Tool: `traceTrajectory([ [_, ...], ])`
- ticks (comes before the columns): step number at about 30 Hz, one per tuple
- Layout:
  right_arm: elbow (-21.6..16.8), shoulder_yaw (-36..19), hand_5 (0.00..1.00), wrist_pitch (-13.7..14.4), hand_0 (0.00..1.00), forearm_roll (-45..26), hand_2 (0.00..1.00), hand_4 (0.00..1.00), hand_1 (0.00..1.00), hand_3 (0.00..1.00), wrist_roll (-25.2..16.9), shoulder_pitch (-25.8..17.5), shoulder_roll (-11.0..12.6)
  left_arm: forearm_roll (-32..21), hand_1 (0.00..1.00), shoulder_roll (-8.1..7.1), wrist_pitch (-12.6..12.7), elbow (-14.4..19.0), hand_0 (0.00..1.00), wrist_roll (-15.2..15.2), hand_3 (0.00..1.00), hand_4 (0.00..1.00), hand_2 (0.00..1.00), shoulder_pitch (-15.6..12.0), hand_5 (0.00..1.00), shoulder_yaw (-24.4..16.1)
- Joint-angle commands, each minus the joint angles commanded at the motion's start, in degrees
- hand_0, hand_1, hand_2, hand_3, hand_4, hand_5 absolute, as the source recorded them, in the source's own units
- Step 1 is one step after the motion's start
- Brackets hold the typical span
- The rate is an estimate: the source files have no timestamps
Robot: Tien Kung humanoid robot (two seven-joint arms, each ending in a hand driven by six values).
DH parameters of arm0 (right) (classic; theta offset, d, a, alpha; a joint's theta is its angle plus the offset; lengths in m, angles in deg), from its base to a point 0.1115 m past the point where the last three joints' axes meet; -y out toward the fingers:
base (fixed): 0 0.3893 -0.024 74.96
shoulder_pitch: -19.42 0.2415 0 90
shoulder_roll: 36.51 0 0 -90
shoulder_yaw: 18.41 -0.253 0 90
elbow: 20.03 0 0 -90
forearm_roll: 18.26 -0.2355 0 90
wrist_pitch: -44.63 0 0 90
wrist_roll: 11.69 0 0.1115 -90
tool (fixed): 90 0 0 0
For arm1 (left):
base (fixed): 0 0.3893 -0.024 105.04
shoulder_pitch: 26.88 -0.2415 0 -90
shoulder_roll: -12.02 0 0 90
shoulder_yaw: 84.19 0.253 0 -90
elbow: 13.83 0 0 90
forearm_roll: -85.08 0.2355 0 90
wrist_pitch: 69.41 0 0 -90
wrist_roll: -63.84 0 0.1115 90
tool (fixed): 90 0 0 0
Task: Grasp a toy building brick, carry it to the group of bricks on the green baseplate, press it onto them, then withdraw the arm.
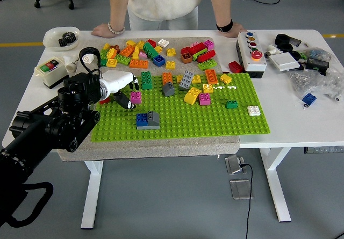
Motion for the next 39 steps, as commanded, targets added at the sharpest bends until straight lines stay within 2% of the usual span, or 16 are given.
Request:
traceTrajectory([
  [7,0.0,0.0,0.504,0.0,0.738,0.0,0.691,0.806,0.640,0.556,0.0,0.1,0.0,0.0,0.774,0.13,0.8,-0.8,0.813,0.0,0.626,0.764,0.693,0.1,0.233,0.4],
  [8,0.0,0.0,0.504,0.0,0.738,0.0,0.691,0.807,0.641,0.556,0.0,0.1,0.0,0.0,0.767,0.13,0.9,-0.9,0.810,0.0,0.614,0.727,0.670,0.1,0.234,0.4],
  [25,0.0,0.1,0.502,0.0,0.738,0.0,0.691,0.807,0.640,0.557,0.0,0.1,0.0,0.0,0.771,0.62,1.6,-2.0,0.806,-0.2,0.621,0.732,0.687,0.2,0.242,1.1],
  [26,0.0,0.1,0.501,0.0,0.738,0.0,0.691,0.808,0.640,0.557,0.0,0.1,0.0,0.0,0.767,0.66,1.7,-2.1,0.799,-0.2,0.610,0.683,0.671,0.2,0.232,1.2],
  [31,0.0,0.0,0.501,0.0,0.738,0.0,0.691,0.808,0.640,0.557,0.0,0.2,0.1,0.0,0.767,0.76,2.6,-2.4,0.799,-0.2,0.610,0.683,0.671,0.3,0.232,1.5],
  [32,0.0,0.0,0.501,0.0,0.738,0.0,0.691,0.809,0.639,0.558,0.0,0.2,0.1,0.0,0.738,0.76,2.7,-2.5,0.761,-0.2,0.578,0.564,0.625,0.3,0.287,1.5],
  [37,0.0,0.0,0.501,0.0,0.738,0.1,0.691,0.809,0.639,0.558,0.0,0.1,0.1,0.0,0.738,0.81,3.4,-2.5,0.761,-0.1,0.578,0.564,0.625,0.3,0.287,1.6],
  [38,0.0,0.0,0.501,0.0,0.738,0.1,0.691,0.810,0.640,0.558,0.0,0.1,0.1,0.0,0.704,0.81,3.5,-2.5,0.719,0.0,0.570,0.515,0.608,0.3,0.286,1.7],
  [39,0.0,0.0,0.501,0.0,0.738,0.1,0.691,0.810,0.640,0.558,0.0,0.1,0.1,0.0,0.704,0.81,3.5,-2.5,0.719,0.0,0.570,0.515,0.608,0.3,0.286,1.7],
])
